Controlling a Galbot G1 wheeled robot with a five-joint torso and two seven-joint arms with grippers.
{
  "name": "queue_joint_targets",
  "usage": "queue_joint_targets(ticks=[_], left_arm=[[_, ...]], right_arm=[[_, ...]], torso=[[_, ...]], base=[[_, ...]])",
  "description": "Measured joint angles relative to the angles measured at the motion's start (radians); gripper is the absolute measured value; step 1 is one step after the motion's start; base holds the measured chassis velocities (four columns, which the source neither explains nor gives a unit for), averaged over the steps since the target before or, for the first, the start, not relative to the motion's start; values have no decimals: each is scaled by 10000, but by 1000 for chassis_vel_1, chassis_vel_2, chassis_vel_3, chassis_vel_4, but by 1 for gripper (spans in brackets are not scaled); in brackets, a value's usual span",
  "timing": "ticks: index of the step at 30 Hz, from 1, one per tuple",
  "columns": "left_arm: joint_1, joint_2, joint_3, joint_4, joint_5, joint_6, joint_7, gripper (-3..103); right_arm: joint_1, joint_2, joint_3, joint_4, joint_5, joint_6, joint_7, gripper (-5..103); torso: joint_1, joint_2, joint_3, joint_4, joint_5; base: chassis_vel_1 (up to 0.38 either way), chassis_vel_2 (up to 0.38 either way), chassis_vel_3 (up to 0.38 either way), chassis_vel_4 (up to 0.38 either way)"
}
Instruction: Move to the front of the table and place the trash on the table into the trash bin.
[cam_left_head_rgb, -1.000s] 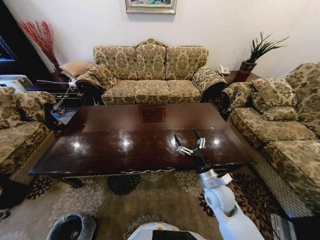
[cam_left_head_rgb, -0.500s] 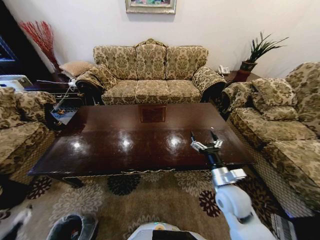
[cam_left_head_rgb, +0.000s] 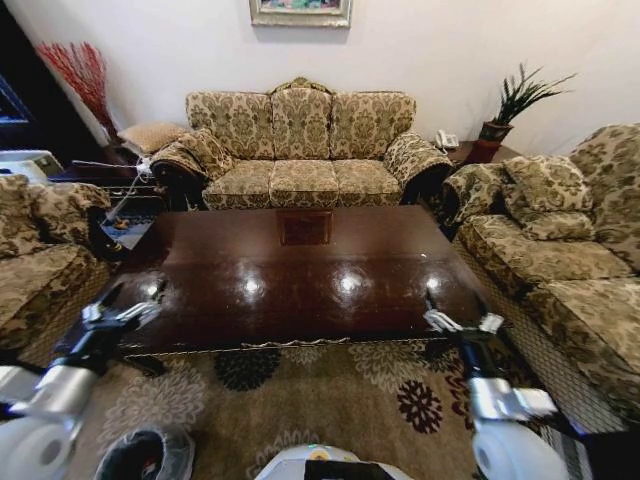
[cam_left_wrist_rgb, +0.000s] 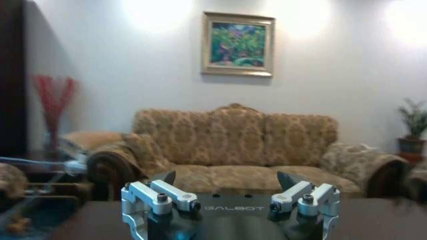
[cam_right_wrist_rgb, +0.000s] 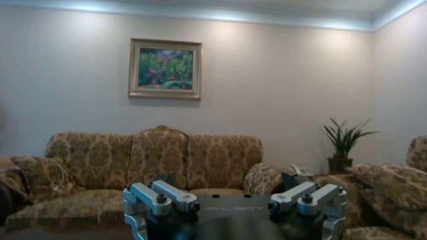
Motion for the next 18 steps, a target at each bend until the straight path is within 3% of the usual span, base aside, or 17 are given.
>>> queue_joint_targets(ticks=[4,18], left_arm=[[-17,-306,141,-93,358,-104,-275,100],[-29,-339,133,-40,327,-94,-330,100]], right_arm=[[70,8,-318,321,19,-296,5,100],[107,8,-391,339,19,-326,16,100]], torso=[[1,0,0,1,1],[0,0,0,0,1]], base=[[0,0,0,0],[0,0,0,0]])
